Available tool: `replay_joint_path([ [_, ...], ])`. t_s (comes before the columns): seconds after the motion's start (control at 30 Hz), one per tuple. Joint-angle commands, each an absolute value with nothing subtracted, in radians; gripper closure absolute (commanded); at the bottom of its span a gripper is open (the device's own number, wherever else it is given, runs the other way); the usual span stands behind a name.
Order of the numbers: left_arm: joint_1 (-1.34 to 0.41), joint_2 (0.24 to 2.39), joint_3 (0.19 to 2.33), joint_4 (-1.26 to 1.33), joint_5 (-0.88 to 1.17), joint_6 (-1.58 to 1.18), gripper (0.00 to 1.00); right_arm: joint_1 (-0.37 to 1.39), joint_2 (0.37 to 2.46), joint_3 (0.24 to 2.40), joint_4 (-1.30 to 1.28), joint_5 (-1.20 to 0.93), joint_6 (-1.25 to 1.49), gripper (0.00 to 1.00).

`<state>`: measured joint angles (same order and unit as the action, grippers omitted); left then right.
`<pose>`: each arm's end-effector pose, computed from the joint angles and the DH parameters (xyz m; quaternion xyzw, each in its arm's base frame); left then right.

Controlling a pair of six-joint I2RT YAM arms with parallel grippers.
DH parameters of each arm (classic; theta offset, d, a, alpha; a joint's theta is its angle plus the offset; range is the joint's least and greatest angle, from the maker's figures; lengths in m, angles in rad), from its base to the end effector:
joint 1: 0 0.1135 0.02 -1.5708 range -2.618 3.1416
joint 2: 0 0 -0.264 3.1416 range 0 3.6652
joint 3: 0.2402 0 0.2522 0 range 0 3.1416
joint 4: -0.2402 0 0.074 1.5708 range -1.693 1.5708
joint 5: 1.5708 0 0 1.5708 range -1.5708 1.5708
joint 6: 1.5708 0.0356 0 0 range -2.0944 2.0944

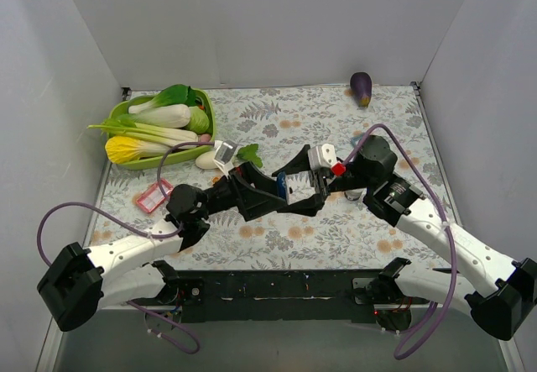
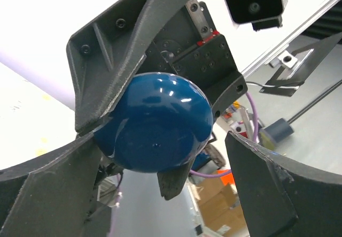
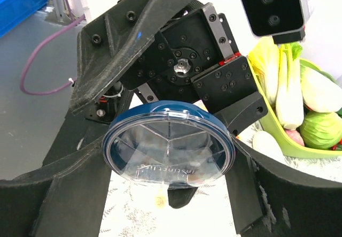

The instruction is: Sort the pills into containers

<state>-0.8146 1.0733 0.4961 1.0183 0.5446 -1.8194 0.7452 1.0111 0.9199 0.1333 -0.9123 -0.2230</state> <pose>0.1420 -0.1774 0.3067 -0.0492 0.5612 -0.8236 0.0649 0.1462 0.1732 0.3787 -0.5706 0.4019 0.4618 0.5474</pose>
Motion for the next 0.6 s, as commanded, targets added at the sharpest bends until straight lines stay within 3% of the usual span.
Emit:
replay_joint_path([
  [0.0,-0.816,0.990,0.479,1.060,0.554,-1.652,0.02,0.746,0.989,0.896,0.212,-0.923,-0.133,0.70],
  [0.57,-0.816,1.029,0.469,1.143,0.511,-1.695,0.02,0.749,0.969,0.888,0.161,-0.939,-0.231,0.70],
])
